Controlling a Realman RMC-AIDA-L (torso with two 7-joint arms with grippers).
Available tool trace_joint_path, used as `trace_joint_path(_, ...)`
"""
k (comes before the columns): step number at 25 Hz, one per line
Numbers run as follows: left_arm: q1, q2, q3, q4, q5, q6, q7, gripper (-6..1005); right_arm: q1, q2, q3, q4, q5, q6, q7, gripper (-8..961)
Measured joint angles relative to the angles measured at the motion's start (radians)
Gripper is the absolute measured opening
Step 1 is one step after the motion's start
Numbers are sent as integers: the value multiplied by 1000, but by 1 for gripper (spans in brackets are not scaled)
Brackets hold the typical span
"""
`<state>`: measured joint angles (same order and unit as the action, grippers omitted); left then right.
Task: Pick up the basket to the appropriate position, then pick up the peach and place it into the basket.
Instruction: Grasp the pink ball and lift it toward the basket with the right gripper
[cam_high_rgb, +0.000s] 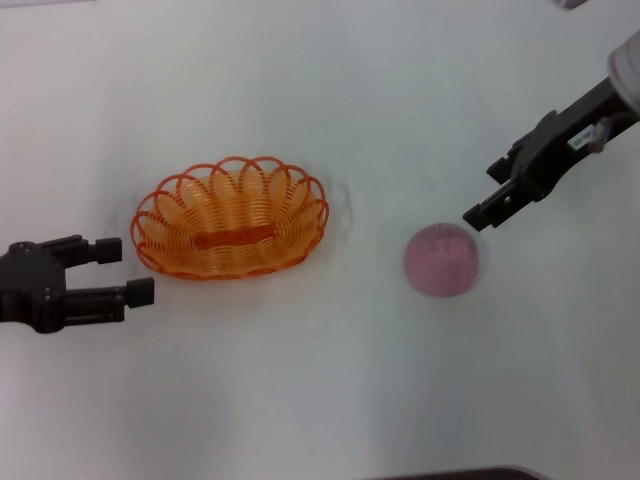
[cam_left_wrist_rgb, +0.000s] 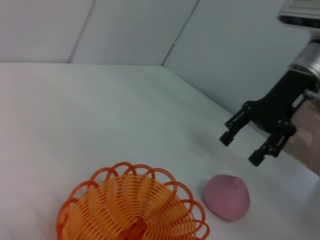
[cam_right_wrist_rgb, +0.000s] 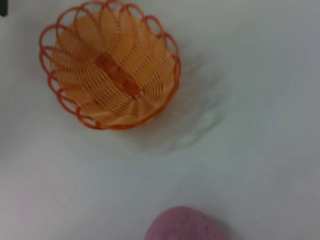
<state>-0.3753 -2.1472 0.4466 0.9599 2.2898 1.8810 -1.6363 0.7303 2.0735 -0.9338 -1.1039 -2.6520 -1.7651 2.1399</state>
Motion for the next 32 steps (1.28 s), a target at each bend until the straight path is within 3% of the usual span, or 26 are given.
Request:
trace_joint_path(3, 6, -3, 0, -2, -3, 4, 25, 905, 6, 14, -43, 17, -25, 28, 27, 856)
trace_joint_path(12, 7, -11, 0, -16, 0, -30, 27, 900, 35, 18, -142, 141, 12, 115, 46, 850)
trace_joint_path(20, 6, -11, 0, -30, 2, -53, 26, 899, 55, 19, -168, 198, 36, 138, 31, 734)
trace_joint_path(32, 1, -11, 0, -44, 2, -61, 22, 900, 57, 16, -169, 205, 74, 140, 15, 262)
